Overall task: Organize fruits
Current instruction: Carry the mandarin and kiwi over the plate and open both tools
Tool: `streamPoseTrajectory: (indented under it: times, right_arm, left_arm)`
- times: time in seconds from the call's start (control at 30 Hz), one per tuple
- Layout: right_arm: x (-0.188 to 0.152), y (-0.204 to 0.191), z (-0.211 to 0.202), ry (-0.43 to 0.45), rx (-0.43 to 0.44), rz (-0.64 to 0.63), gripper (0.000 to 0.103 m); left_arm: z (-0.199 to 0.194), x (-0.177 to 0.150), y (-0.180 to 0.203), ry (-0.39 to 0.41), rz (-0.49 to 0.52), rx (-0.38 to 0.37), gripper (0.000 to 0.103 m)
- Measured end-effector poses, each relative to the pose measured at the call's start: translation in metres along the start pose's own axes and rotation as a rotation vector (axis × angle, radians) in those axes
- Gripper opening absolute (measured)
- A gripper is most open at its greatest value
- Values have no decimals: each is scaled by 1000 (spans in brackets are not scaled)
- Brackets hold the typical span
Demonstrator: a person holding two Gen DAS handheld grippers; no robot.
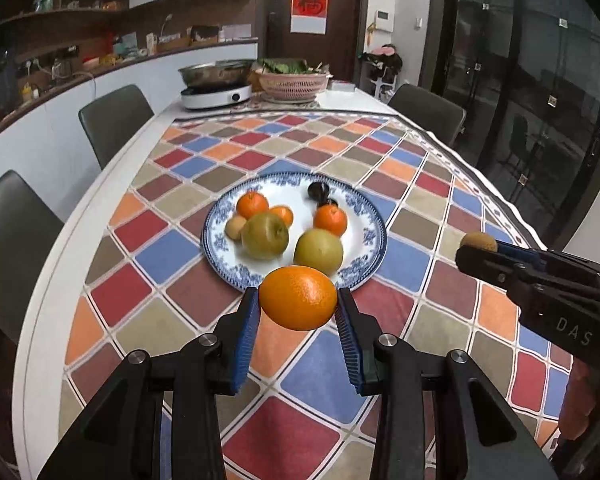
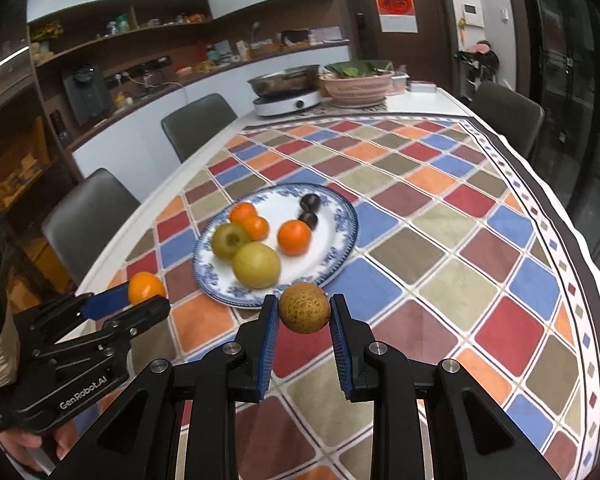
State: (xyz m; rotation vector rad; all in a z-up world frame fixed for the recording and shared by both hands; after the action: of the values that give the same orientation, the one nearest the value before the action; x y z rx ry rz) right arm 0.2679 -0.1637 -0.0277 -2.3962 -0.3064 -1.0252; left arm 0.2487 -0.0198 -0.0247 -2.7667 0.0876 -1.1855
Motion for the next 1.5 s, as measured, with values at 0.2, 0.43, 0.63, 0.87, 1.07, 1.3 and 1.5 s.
streamPoseTrajectory:
  times: [0.2, 0.43, 0.63, 0.87, 1.07, 1.3, 1.5]
  right_arm:
    - [16, -11, -2, 11, 29, -50, 27]
    - [36, -20, 4, 7, 58, -102, 27]
    - [56, -19, 17, -1, 77, -120, 27]
    - [78, -13, 48, -47, 108, -137, 27]
    - [92, -2, 84, -116, 130, -133, 27]
    - [99, 13, 125, -200, 150, -120, 27]
    - [108, 25, 150, -230, 150, -98, 27]
  left_arm:
    - [-4, 18, 0, 30, 16, -15, 38]
    - [1, 39, 0, 51, 39, -19, 38]
    - [13, 59, 1, 74, 79, -19, 38]
    - [38, 77, 2, 73, 119, -43, 38]
    - [69, 89, 3, 38, 146, -91, 38]
    - [114, 100, 5, -20, 175, -132, 38]
    - [148, 106, 7, -77, 187, -148, 38]
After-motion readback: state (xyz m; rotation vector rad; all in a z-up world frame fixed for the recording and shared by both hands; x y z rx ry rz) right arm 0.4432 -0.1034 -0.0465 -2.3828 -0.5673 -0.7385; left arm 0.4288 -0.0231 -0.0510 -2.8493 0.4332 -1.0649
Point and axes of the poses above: each gripper's, at about its wrist camera, not at the fingertips, and z roughly the way its jaws point, y to its right, x to its top, the point moved 5 cm from there along z, roughly the way its jaws point, and after that the axes turned 15 degrees about x, right-handed, at the moved point
